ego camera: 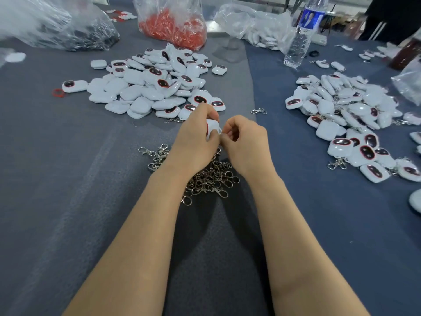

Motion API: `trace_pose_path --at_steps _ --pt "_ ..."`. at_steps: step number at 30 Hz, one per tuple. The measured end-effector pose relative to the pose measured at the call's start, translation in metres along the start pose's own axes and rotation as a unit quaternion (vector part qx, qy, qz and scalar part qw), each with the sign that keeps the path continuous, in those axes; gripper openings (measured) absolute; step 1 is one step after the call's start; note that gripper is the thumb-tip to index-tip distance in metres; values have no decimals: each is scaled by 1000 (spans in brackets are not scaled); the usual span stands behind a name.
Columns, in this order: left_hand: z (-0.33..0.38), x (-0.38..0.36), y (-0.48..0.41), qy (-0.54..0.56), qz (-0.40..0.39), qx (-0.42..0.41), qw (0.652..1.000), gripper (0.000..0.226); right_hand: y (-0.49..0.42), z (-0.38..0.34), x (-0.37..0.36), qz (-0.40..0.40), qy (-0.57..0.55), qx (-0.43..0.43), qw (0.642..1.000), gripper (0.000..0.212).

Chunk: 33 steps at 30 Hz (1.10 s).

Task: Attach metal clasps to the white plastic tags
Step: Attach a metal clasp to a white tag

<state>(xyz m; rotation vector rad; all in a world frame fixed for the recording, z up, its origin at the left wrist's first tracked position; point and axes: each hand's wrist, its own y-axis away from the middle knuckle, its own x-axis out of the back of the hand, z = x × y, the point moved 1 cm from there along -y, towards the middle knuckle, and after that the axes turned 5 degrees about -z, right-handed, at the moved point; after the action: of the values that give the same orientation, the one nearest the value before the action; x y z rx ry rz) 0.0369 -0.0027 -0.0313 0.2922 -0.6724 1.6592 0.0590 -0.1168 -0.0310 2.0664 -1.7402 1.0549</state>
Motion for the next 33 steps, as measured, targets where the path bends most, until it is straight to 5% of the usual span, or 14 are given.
trace_pose_path --at_steps 6,12,14,17,22,33 --pt "-1 -5 1 -75 -42 -52 995 30 -2 -1 7 -43 88 -24 995 10" --pt "7 2 -1 106 16 10 994 39 -1 -7 6 42 -8 18 999 16" --pt "10 3 -1 270 38 77 959 38 0 -10 4 61 -82 31 994 18" --pt "13 5 -2 506 41 160 847 29 0 -13 4 87 -180 31 979 28" --pt "11 10 -1 654 -3 237 718 9 0 -16 6 114 -222 39 968 29" --pt "12 11 3 671 -100 302 670 24 1 -15 7 127 -203 37 970 10"
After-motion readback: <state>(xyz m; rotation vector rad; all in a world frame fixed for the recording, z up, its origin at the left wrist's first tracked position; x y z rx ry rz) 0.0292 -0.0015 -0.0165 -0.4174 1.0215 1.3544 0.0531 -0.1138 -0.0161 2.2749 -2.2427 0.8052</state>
